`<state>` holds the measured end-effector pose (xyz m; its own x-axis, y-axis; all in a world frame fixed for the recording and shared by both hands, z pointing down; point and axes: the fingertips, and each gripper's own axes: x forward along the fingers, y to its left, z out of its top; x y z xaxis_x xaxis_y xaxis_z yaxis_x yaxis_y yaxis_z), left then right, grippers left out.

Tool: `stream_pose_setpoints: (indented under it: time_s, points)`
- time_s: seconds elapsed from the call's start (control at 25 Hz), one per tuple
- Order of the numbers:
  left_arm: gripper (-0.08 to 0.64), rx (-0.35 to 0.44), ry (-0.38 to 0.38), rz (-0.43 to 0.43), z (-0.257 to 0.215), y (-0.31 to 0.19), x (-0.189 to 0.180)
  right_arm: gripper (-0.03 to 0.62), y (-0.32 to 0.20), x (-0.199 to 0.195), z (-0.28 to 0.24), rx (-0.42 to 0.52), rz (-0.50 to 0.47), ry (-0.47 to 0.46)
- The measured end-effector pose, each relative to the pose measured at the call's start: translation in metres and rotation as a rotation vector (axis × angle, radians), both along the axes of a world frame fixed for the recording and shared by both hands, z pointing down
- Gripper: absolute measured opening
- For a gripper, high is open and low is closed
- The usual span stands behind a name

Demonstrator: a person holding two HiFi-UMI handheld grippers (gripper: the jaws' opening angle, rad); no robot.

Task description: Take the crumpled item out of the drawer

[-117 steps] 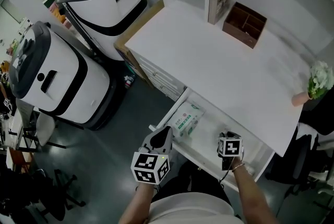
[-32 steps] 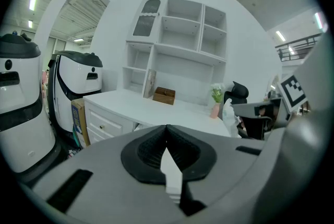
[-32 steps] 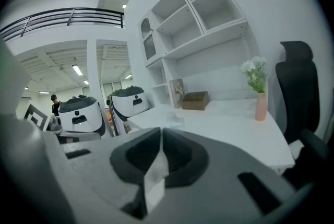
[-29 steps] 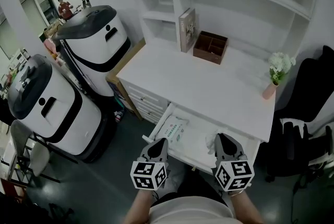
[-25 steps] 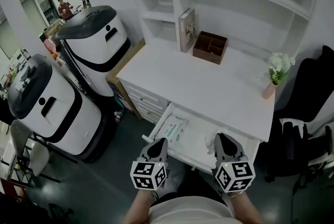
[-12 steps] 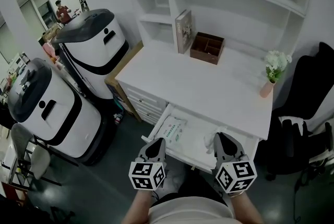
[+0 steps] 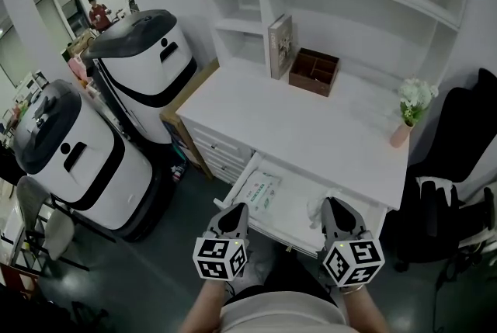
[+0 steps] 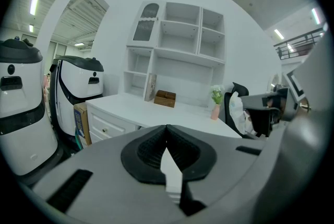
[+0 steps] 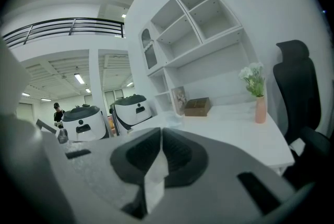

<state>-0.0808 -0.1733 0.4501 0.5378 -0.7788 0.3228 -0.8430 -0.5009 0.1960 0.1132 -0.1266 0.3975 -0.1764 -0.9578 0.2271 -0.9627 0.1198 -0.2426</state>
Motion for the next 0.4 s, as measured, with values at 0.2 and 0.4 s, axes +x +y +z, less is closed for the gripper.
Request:
stream_pose_setpoints:
  time_s: [0.2, 0.4]
  points:
    - [-0.006, 0.004, 0.004, -0.004, 0.0009, -0.0023, -0.0025, 0.018, -0.001, -0.001, 0.0014, -0.001, 0.002, 0.006]
    - [-0.006, 0.005, 0.0, 0.001, 0.0012, -0.008, -0.0048, 0.017, -0.0052, -0.0022, 0.003, -0.004, 0.009, -0.003]
